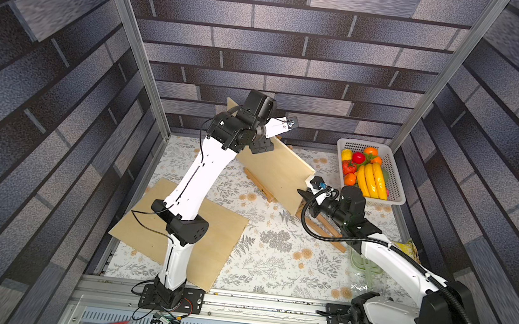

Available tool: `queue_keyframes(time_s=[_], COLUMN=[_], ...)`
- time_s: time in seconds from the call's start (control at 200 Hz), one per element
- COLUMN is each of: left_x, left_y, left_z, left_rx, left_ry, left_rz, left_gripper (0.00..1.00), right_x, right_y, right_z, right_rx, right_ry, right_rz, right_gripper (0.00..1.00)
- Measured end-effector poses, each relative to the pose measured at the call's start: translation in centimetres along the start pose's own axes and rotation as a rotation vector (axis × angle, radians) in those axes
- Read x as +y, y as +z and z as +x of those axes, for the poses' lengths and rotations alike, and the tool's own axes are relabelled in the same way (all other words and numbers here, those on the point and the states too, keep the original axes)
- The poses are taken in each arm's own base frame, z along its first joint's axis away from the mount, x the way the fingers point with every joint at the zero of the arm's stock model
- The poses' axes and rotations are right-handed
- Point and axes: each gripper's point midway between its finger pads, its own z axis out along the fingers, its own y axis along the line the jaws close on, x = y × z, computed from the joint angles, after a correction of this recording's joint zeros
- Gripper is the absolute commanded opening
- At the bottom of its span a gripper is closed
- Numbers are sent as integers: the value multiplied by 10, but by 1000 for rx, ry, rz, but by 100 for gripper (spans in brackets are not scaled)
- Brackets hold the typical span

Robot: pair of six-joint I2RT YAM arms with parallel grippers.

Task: Assemble the easel
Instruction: Place the drawing board on the easel.

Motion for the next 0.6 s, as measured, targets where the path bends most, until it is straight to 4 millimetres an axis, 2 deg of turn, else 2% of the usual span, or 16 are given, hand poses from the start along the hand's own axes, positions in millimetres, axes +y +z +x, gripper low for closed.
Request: queue_keyframes(time_s=[0.02,0.21,0.441,0.596], left_x=[1,4,2,9], left_y=[-1,-5,1,1], left_z=[0,4,8,10], left_rx=[-1,1,20,32], left_ry=[-3,-32,-61,-100], left_rz=[-2,-13,-6,-41], left_gripper=[100,100,100,100], right_x=[0,-2,-4,-6], right_y=[0,-1,-2,-3], right_z=[0,2,4,6], right_rx=[-1,-12,-25,-33], right_ry=[2,9,16,26], right_rz=[-2,-1,-5,-2], right_gripper=[0,0,0,0])
